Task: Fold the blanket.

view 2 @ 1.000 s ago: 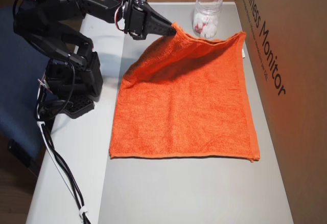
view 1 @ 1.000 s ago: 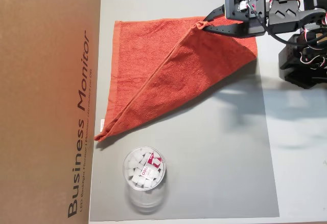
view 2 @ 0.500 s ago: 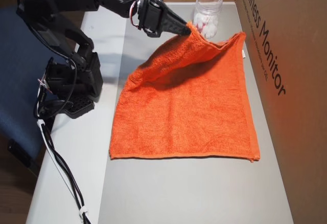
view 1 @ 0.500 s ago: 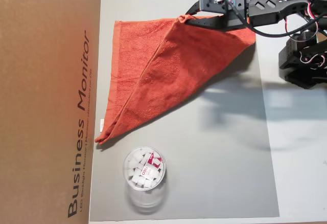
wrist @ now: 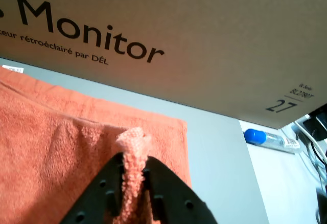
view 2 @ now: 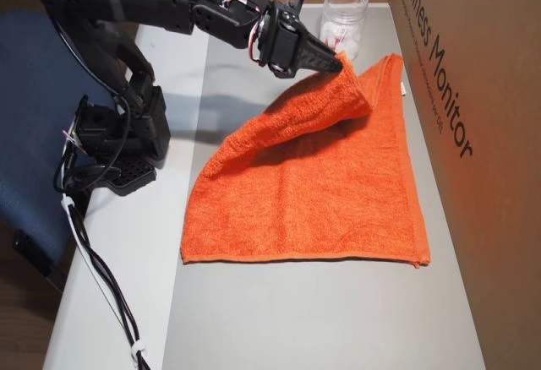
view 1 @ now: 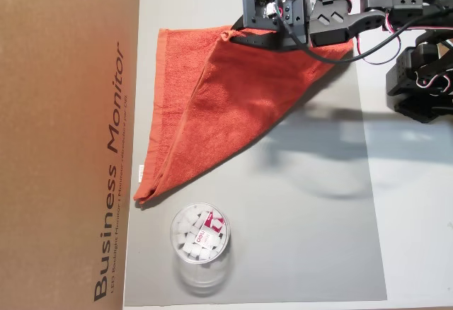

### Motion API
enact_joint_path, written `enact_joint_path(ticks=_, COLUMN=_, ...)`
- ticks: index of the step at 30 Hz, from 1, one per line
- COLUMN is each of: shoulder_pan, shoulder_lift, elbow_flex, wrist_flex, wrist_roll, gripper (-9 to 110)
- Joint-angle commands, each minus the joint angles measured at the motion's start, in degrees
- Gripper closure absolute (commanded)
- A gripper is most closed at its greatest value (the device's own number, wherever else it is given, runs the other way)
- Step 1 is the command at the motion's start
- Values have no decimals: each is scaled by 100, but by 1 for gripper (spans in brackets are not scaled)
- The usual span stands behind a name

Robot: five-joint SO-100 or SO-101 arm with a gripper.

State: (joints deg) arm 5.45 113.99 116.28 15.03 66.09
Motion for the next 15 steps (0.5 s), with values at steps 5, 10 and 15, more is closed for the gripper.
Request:
enact_joint_path(ticks=5, shoulder_pan=-79, shoulder_lift=-466, elbow_flex=-659, wrist_flex=-554, wrist_roll=-53, gripper=102)
enact_joint_path(ticks=10, shoulder_pan=26, shoulder_lift=-800, elbow_flex=-984, wrist_flex=-554, wrist_roll=-53, gripper=102)
enact_joint_path(ticks=15, shoulder_pan=334, shoulder_lift=-1107, elbow_flex=-1195, wrist_flex=-554, wrist_roll=-53, gripper=102)
